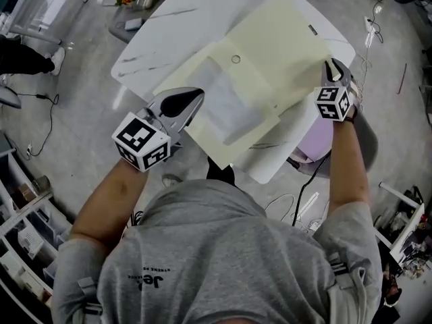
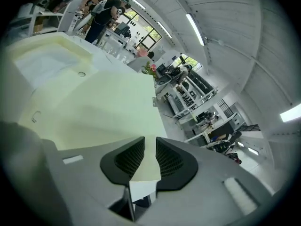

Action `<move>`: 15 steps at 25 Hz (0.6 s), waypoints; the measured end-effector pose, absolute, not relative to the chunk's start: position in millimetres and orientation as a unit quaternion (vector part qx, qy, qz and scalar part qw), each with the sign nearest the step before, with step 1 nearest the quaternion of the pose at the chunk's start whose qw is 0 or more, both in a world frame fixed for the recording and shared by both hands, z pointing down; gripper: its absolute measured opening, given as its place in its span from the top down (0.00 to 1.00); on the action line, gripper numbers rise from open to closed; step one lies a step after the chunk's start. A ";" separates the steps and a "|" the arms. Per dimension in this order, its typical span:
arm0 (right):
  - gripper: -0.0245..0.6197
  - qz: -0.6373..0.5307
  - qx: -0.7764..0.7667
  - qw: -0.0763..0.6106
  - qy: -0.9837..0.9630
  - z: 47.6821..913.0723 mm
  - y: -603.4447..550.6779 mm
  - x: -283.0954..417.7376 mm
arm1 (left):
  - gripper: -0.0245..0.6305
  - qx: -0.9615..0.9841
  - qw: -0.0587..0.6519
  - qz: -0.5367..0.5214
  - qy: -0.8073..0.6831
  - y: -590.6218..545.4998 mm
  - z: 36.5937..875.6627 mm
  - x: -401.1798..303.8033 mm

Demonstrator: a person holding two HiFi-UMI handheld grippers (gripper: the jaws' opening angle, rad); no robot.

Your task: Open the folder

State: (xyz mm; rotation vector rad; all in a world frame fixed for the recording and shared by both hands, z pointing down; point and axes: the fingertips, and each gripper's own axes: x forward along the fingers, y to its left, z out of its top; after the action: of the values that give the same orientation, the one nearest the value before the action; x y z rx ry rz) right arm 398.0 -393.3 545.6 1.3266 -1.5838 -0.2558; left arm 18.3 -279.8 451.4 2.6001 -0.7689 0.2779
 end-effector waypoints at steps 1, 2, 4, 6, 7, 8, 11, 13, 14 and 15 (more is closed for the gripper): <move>0.85 -0.096 0.544 0.507 -0.661 552.8 -395.0 400.3 | 0.87 0.933 0.207 0.102 -0.275 -282.5 453.3 22.8; 0.86 -0.085 0.538 0.509 -0.666 560.0 -396.6 402.5 | 0.88 0.933 0.208 0.105 -0.275 -285.2 455.2 26.9; 0.90 -0.057 0.526 0.512 -0.677 575.3 -398.9 405.7 | 0.87 0.932 0.208 0.109 -0.276 -291.4 458.5 33.6; 0.93 -0.025 0.516 0.510 -0.688 590.1 -401.2 407.3 | 0.87 0.931 0.208 0.110 -0.278 -299.0 461.4 38.8; 0.93 -0.009 0.512 0.507 -0.693 595.8 -402.7 407.4 | 0.87 0.931 0.209 0.111 -0.279 -303.0 462.8 41.2; 0.93 0.007 0.507 0.505 -0.698 599.8 -404.2 406.8 | 0.87 0.930 0.209 0.110 -0.280 -306.9 464.5 43.8; 0.96 0.085 0.491 0.501 -0.708 619.9 -403.2 406.8 | 0.88 0.930 0.210 0.110 -0.282 -318.5 470.1 52.6; 0.96 0.167 0.490 0.475 -0.711 638.8 -398.5 412.2 | 0.88 0.929 0.209 0.110 -0.285 -325.9 473.9 59.2; 0.96 0.199 0.498 0.452 -0.713 642.5 -398.3 415.0 | 0.87 0.928 0.210 0.109 -0.288 -329.1 476.0 62.0; 0.96 0.220 0.504 0.433 -0.714 643.1 -398.9 416.9 | 0.87 0.927 0.211 0.108 -0.291 -332.2 478.1 63.8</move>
State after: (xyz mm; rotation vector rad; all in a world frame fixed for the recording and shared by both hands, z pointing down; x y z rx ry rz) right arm 416.9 -398.9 643.1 1.2568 -1.7800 0.5488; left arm 63.8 -332.2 478.1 2.5760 -0.8095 0.3008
